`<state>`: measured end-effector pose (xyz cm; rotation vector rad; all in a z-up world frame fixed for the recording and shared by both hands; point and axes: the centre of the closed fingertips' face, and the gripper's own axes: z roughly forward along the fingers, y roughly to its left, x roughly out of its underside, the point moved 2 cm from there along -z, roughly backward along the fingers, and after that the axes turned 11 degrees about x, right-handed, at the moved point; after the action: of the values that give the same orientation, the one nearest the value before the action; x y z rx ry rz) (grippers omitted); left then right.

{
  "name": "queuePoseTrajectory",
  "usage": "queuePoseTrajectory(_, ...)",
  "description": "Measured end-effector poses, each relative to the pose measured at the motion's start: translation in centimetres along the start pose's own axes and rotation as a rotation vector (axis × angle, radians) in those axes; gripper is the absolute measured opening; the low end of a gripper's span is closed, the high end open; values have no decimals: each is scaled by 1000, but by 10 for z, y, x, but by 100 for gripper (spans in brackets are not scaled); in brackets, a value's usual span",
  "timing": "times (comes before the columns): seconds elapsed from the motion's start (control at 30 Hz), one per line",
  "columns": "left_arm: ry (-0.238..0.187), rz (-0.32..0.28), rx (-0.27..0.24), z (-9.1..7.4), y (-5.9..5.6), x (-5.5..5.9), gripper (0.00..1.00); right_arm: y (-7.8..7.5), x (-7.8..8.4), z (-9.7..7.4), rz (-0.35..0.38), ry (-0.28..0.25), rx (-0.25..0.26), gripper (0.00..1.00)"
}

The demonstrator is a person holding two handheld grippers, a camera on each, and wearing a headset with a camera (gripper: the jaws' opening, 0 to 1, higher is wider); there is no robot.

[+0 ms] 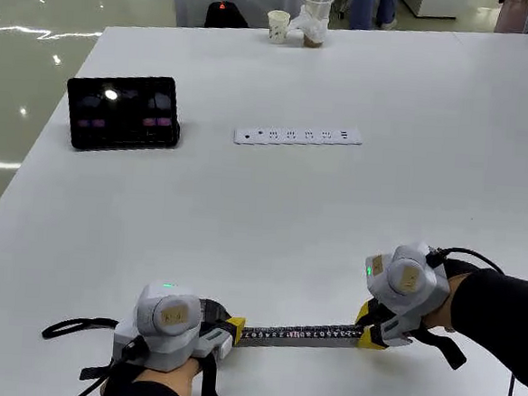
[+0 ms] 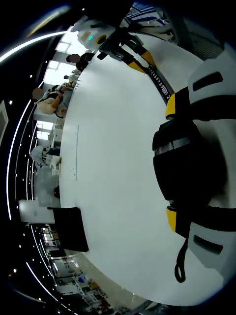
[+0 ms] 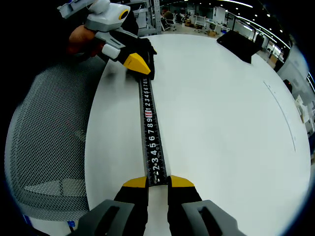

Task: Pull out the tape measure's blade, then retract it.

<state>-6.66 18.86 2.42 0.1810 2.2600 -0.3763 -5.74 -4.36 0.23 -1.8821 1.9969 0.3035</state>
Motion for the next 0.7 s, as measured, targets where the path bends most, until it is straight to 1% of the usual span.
queuePoseTrajectory(0.13, 0, 0, 1, 0, 0, 0, 65, 2, -1, 0, -32, -2, 7, 12)
queuePoseTrajectory(0.23, 0, 0, 0, 0, 0, 1, 65, 1, -2, 1, -38, -5, 7, 12)
queuePoseTrajectory(0.7, 3, 1, 0, 2, 1, 1, 65, 3, -8, 3, -28, -13, 0, 12)
